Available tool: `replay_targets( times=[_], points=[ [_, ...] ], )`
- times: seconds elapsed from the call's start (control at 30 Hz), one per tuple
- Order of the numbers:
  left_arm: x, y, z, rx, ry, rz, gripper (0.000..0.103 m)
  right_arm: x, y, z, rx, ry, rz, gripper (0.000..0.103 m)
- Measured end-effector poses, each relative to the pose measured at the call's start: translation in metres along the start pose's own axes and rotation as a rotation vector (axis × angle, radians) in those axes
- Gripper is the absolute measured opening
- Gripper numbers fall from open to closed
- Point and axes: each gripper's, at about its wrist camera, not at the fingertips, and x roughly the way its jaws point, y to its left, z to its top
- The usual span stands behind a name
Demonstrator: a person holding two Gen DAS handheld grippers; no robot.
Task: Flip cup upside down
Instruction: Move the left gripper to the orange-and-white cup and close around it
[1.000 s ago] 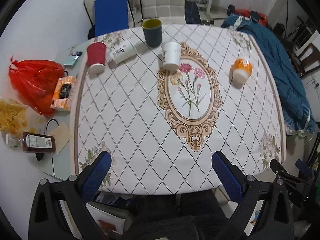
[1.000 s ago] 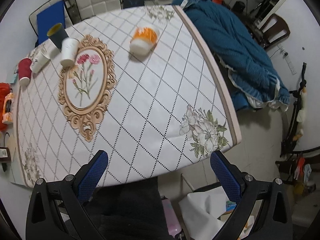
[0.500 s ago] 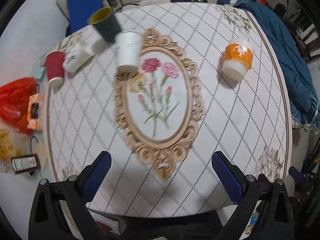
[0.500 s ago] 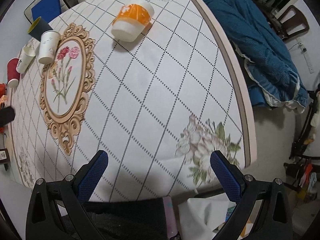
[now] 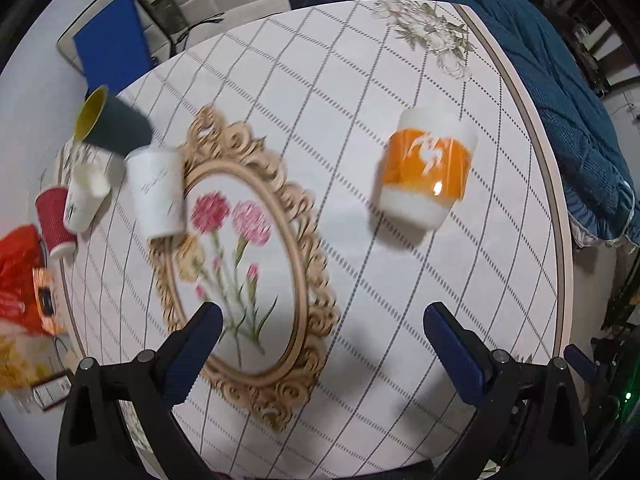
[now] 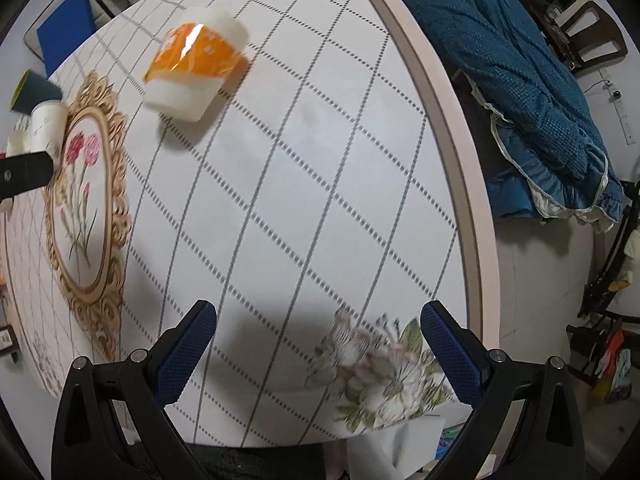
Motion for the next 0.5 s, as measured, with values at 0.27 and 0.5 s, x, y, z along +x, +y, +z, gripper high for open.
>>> replay_targets(
  times=[0.27, 0.5],
  points=[
    [0.018, -0.032, 0.045, 0.092, 0.022, -0.022, 0.103, 0.009, -0.015, 0.038, 0.009, 0.015, 0.002, 0.103],
    [0.041, -0.070, 0.069, 0.254, 0.046, -0.025, 0.103, 0.019, -0.027, 0.060, 0.032, 0.036, 0.004, 0.103]
  ],
)
